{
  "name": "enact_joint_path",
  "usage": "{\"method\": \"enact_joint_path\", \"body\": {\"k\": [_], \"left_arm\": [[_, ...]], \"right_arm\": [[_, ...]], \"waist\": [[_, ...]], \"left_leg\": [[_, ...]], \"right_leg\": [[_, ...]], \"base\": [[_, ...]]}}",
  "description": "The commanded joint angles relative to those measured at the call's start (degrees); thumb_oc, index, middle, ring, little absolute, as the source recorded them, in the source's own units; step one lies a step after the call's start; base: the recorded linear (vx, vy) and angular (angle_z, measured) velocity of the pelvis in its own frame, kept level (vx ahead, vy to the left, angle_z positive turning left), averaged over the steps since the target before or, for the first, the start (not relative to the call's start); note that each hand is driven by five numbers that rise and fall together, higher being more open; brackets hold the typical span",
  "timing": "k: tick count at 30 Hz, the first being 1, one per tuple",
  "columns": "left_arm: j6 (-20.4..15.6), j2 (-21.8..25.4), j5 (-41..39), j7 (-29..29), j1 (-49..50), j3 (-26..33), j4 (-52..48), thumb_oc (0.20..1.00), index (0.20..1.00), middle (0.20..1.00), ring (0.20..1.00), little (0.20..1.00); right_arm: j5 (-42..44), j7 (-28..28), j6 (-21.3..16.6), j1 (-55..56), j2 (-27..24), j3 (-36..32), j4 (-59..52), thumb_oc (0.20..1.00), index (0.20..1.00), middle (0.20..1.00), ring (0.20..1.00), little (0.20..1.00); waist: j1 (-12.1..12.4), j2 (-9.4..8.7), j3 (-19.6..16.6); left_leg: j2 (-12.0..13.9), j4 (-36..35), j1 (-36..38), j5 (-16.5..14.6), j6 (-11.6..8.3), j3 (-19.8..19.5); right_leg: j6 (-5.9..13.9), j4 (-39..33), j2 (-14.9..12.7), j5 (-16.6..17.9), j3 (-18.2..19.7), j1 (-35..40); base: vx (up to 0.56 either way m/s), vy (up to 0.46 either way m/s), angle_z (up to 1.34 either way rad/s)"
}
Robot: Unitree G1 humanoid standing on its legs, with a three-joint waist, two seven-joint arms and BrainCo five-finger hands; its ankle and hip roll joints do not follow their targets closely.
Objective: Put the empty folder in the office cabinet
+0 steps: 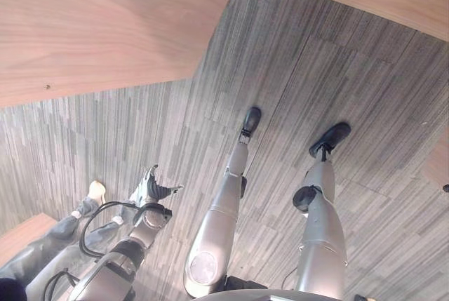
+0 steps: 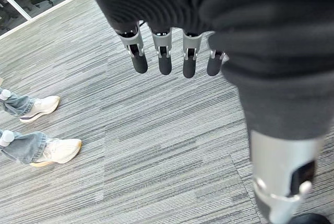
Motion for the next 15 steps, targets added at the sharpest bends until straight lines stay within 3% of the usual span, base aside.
{"method": "enact_joint_path", "body": {"k": [1, 8, 15], "left_arm": [[0.7, 2.6, -1.5, 0.2, 4.3, -2.2, 4.2, 1.0, 1.0, 1.0, 1.0, 1.0], [0.9, 3.8, -1.8, -0.1, 5.2, -2.3, 2.3, 1.0, 1.0, 1.0, 1.0, 1.0], [1.1, 3.8, -2.0, 0.2, 5.6, -2.4, 0.9, 1.0, 1.0, 1.0, 1.0, 1.0]], "right_arm": [[0.3, 5.1, -1.8, 5.5, 1.2, 8.5, -1.7, 0.2, 0.2, 0.2, 0.2, 0.2], [0.8, 6.4, -2.0, 5.5, 0.0, 8.8, -1.9, 0.2, 0.2, 0.2, 0.2, 0.2], [-0.5, 1.9, -4.9, 6.6, -0.1, 5.6, -2.9, 0.2, 0.2, 0.2, 0.2, 0.2]], "waist": [[0.0, -2.22, -10.7], [0.0, -2.16, -10.8], [0.2, -1.4, -11.0]], "left_leg": [[1.9, -0.6, 4.0, -13.5, -1.18, 0.0], [1.8, -0.6, 3.8, -13.5, -1.25, -0.1], [1.3, -0.6, 3.7, -13.6, -1.06, -0.4]], "right_leg": [[10.83, 0.0, -2.8, -8.1, 5.4, 0.5], [11.0, 0.1, -3.0, -8.0, 5.2, 0.5], [11.02, 0.1, -2.9, -8.1, 5.5, 0.5]], "base": [[0.0, 0.0, 0.0], [0.0, 0.0, 0.0], [0.0, 0.0, 0.0]]}}
